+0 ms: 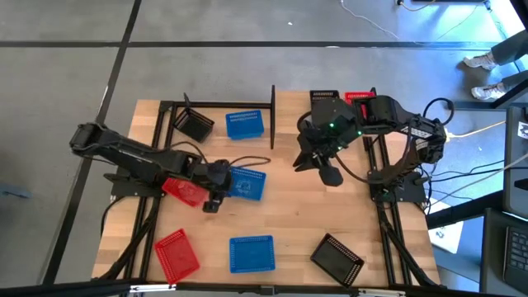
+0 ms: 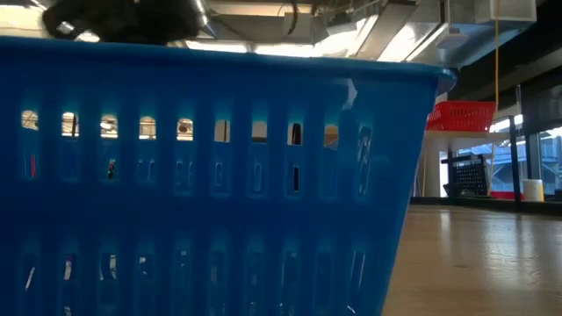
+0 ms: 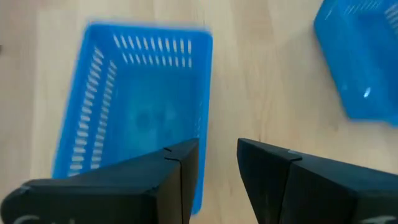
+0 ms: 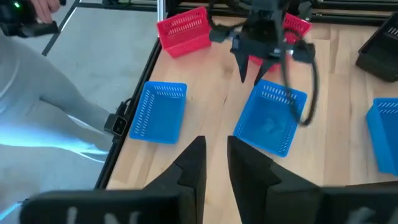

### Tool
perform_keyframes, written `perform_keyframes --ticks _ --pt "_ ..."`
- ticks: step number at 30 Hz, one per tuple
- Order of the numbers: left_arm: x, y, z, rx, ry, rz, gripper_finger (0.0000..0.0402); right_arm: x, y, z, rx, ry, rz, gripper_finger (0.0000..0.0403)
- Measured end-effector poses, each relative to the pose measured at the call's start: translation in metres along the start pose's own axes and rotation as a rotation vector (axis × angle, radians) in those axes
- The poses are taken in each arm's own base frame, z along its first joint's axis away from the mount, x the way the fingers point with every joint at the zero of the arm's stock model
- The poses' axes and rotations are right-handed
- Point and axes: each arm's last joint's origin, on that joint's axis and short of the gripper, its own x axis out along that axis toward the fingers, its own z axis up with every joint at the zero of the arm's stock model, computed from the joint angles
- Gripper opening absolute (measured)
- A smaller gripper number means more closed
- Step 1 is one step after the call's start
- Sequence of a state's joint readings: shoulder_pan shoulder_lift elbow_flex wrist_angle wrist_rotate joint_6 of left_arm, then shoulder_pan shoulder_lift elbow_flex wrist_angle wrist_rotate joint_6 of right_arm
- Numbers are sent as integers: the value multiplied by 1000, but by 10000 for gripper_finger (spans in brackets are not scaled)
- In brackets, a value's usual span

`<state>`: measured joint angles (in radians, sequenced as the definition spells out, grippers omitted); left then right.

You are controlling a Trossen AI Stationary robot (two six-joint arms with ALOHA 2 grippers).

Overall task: Stack baskets on shelf by color
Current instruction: Put the center blue bin on the shelf

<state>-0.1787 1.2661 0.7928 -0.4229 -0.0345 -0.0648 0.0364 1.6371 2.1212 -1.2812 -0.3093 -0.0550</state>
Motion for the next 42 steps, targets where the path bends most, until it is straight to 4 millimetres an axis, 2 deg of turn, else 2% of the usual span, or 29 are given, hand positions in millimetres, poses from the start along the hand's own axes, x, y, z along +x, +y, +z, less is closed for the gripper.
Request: perform_keyframes --ticks 10,20,23,25,28,33,38,42 --pt "42 -1 -10 61 125 13 102 0 0 0 23 -2 -1 64" --pt "63 -1 -16 83 183 11 100 0 0 -1 24 5 -1 64" --pt "64 -1 -18 80 202 7 79 0 0 -1 25 6 -1 64" --pt "63 -1 -15 67 192 6 48 0 0 -1 25 6 -1 64" --pt "59 0 -9 40 211 12 9 0 0 -1 26 6 -2 64" --pt "43 6 11 34 250 24 2 0 0 -1 25 6 -3 64" --pt "10 12 40 76 242 49 1 0 0 -1 26 13 -3 64" --pt "-19 20 60 84 217 138 0 0 -1 -4 36 44 -36 64"
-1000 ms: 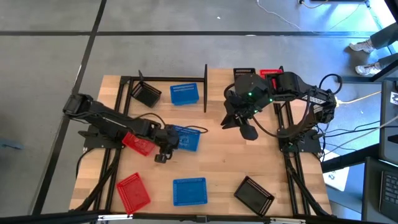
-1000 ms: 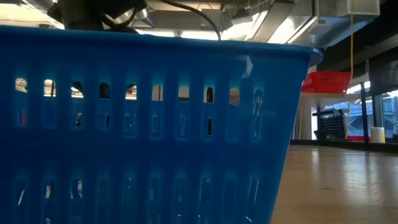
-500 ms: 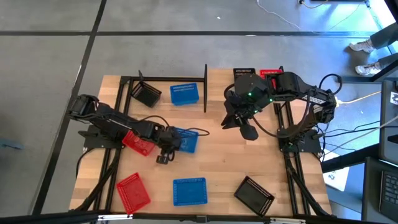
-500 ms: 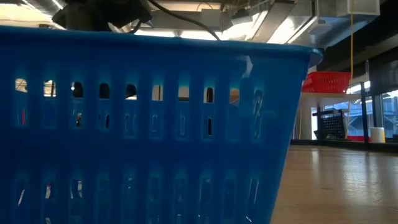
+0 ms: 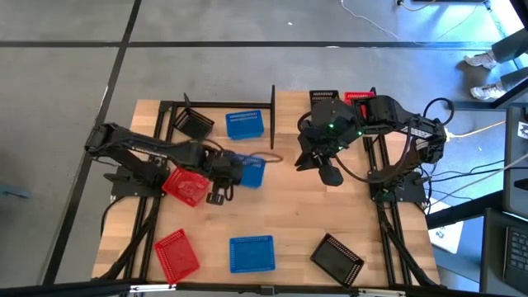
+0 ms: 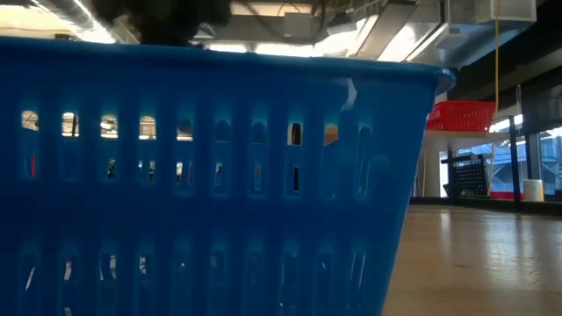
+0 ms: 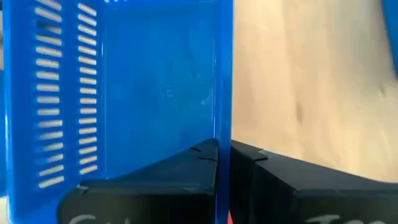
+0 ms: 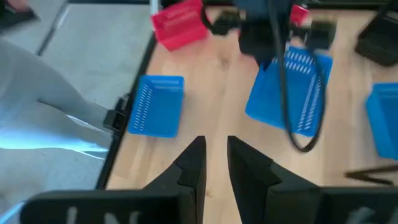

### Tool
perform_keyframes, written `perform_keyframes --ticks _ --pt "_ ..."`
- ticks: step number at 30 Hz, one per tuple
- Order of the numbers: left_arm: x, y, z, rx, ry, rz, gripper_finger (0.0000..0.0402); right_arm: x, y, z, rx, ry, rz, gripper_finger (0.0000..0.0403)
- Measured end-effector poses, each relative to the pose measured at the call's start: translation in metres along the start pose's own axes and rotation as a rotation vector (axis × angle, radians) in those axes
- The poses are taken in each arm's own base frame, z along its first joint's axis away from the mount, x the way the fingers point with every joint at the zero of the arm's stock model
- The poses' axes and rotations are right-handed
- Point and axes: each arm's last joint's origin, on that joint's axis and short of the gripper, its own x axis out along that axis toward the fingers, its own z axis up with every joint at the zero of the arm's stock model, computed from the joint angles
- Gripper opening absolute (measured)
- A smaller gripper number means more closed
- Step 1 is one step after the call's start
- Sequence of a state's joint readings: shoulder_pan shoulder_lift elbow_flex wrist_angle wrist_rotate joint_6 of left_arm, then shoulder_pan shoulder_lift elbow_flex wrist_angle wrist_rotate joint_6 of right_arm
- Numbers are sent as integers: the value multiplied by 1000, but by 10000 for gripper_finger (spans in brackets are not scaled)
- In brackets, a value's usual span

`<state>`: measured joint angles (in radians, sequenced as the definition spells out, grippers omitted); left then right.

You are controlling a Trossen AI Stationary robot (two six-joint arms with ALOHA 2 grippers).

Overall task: Stack baskets on shelf by color
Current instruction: Put the center blue bin on the shelf

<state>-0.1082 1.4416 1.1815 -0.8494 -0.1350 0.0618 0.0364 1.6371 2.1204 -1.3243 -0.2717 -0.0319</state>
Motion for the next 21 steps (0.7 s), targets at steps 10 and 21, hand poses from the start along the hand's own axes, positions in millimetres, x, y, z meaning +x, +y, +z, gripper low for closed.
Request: perform_keyframes --ticks 10,21 --pt "-87 46 29 -360 -200 227 0 -8 -5 -7 49 42 -257 64" --pt "-108 79 61 -223 -290 413 0 -8 -9 -7 61 42 -349 64"
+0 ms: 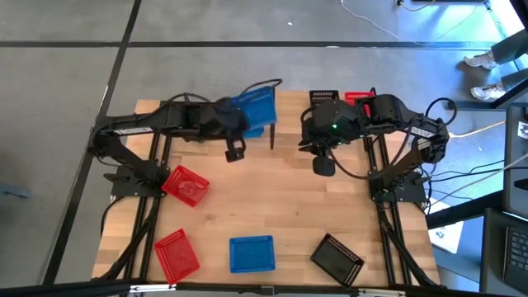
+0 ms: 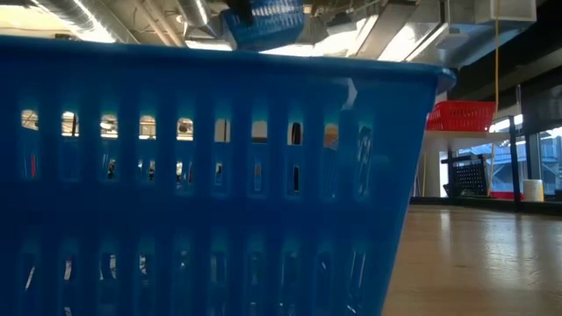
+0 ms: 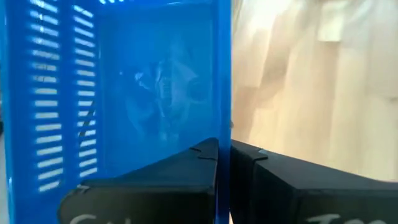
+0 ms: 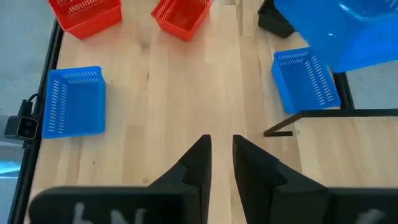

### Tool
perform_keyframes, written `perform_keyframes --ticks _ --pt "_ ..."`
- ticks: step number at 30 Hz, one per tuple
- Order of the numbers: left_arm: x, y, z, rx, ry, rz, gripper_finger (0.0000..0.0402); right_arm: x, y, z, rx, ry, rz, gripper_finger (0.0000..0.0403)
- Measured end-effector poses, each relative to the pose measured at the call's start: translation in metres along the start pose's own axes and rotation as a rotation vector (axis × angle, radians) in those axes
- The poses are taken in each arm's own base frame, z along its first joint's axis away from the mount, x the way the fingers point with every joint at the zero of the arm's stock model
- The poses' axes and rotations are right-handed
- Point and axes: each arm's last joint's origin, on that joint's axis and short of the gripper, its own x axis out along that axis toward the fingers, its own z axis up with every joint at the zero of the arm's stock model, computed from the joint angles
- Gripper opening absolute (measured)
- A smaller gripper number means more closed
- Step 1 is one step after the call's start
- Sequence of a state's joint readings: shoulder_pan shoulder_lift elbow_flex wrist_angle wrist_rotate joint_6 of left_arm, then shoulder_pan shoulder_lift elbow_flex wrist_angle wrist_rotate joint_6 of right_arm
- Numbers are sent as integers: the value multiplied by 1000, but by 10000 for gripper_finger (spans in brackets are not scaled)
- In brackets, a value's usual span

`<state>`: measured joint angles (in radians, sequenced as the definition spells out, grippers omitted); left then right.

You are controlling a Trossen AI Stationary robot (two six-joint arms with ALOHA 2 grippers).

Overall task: Stack baskets on shelf by color
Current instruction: Put the center blue bin on the shelf

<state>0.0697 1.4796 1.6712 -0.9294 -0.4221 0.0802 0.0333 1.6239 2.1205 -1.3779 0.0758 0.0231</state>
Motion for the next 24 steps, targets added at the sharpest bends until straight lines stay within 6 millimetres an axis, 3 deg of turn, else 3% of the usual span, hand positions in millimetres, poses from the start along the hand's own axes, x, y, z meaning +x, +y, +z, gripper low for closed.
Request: perform_keyframes --ticks 8,16,24 --pt "28 -8 4 112 75 -5 0 17 -3 5 -35 35 -128 81" --pt "32 -11 3 120 93 -16 0 47 -2 15 -195 60 -170 140" --pt "31 -14 2 120 98 -58 0 69 -6 24 -187 54 -254 151"
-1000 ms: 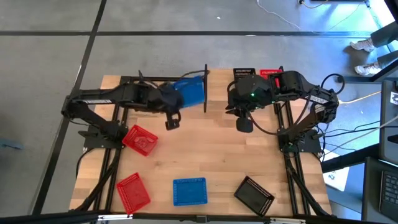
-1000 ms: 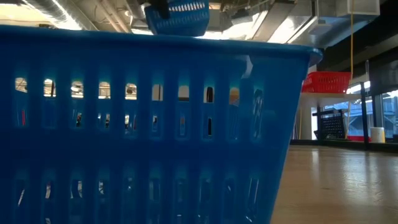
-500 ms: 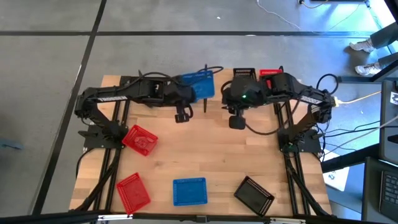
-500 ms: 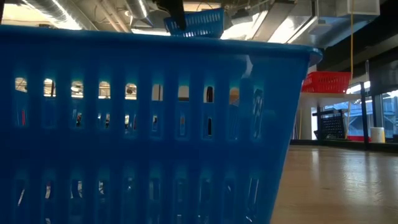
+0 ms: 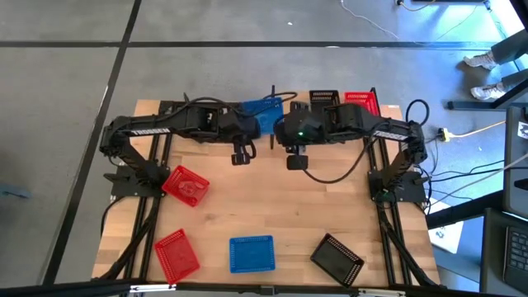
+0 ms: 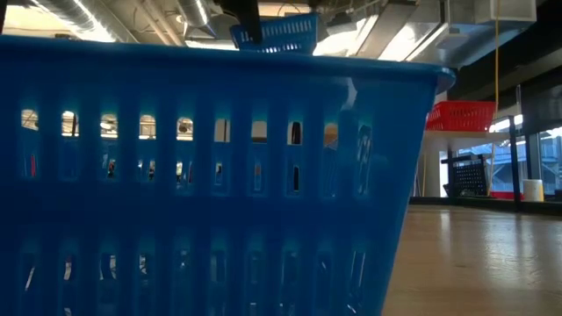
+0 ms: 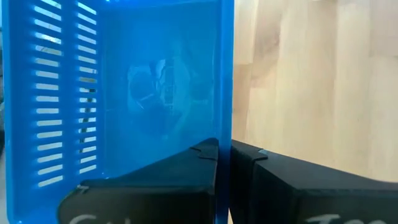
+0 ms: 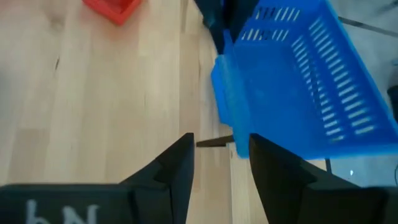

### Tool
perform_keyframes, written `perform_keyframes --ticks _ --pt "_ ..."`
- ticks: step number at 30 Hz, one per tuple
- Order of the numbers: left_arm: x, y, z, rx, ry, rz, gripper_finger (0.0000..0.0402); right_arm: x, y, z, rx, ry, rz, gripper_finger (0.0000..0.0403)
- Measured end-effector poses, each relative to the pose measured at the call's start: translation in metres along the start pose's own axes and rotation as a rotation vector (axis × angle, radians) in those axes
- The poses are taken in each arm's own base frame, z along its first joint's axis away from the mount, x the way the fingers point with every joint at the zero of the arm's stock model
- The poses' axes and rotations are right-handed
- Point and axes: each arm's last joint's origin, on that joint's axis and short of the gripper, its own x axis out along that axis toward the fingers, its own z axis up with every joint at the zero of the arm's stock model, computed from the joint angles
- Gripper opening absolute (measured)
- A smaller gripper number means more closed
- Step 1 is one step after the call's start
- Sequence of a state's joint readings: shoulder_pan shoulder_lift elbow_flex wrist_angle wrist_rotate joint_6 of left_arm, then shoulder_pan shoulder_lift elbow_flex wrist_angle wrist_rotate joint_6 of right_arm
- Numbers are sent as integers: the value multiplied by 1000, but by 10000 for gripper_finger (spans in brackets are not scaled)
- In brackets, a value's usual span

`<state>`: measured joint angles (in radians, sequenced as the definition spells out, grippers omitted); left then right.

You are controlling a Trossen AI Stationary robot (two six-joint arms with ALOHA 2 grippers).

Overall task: Stack baskets on shelf by color
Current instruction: Put the center blue bin on the shelf

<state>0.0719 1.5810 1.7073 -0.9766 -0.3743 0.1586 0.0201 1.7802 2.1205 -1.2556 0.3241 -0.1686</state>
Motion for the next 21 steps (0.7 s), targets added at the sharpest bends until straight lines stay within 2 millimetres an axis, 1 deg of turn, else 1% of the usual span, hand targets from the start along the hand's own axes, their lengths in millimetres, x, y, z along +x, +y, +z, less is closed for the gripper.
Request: perform_keyframes --ticks 6,12,14,16,18,21 --pt "-1 -4 1 7 -8 -48 0 19 -1 2 -68 40 -3 151" --pt "-2 -6 1 12 -10 -54 0 37 -3 2 -66 85 21 151" --pt "-2 -8 1 16 -11 -55 0 42 -3 2 -66 94 24 145" --pt "-3 -8 1 17 -13 -57 0 43 -4 1 -64 99 24 128" --pt "-3 -8 1 20 -16 -57 0 42 -4 1 -61 95 30 100" --pt "-3 -8 2 19 -17 -53 0 42 -4 1 -62 98 35 34"
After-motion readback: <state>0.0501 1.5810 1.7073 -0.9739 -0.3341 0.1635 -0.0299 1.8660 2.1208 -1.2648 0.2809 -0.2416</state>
